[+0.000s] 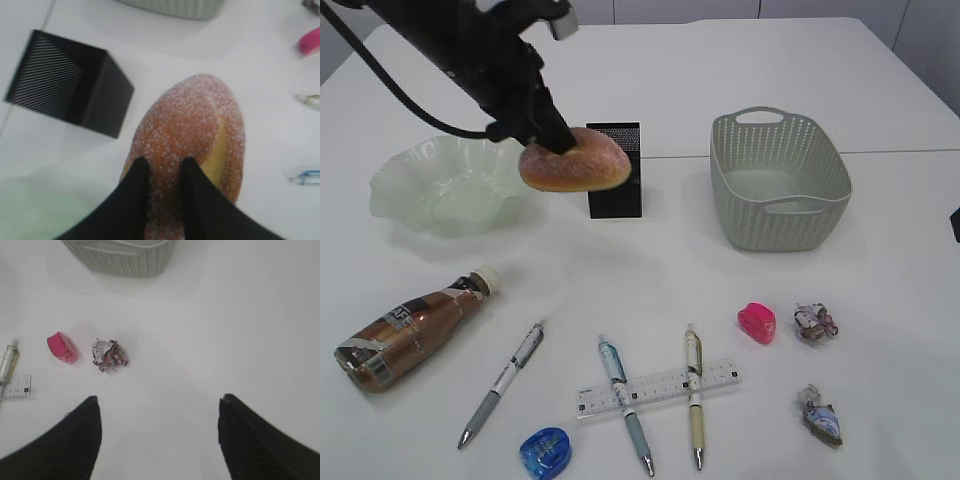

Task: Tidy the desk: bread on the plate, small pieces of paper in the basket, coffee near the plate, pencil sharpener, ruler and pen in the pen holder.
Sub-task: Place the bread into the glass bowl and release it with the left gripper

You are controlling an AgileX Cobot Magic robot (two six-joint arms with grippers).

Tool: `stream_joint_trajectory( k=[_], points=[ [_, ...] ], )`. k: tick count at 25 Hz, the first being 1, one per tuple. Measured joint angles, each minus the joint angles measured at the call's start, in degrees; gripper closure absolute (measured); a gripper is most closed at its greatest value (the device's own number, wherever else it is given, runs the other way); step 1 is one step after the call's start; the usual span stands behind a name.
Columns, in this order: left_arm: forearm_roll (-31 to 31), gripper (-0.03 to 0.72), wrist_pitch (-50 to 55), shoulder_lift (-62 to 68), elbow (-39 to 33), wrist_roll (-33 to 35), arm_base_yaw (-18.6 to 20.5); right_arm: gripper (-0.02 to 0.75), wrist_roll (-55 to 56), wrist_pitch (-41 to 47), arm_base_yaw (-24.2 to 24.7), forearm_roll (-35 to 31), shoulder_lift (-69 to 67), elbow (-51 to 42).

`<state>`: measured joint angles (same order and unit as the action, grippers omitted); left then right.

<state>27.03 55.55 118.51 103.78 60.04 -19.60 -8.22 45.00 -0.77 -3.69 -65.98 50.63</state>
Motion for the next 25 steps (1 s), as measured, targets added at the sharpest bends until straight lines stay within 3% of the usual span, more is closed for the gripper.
stream_joint_trajectory(
  k=[7, 11, 25],
  points=[
    [0.1, 0.548, -7.8, -0.8, 0.0, -0.6, 9.5, 0.206, 0.0, 0.0, 0.0, 0.0, 0.0, 0.0],
    [0.1, 0.548, -13.6, -0.5, 0.0, -1.0, 12.9, 0.206, 0.0, 0.0, 0.0, 0.0, 0.0, 0.0],
    [0.2, 0.504, -19.1, 9.5, 0.0, -1.3, 14.7, 0.206, 0.0, -0.1, 0.0, 0.0, -0.6, 0.0]
  ],
)
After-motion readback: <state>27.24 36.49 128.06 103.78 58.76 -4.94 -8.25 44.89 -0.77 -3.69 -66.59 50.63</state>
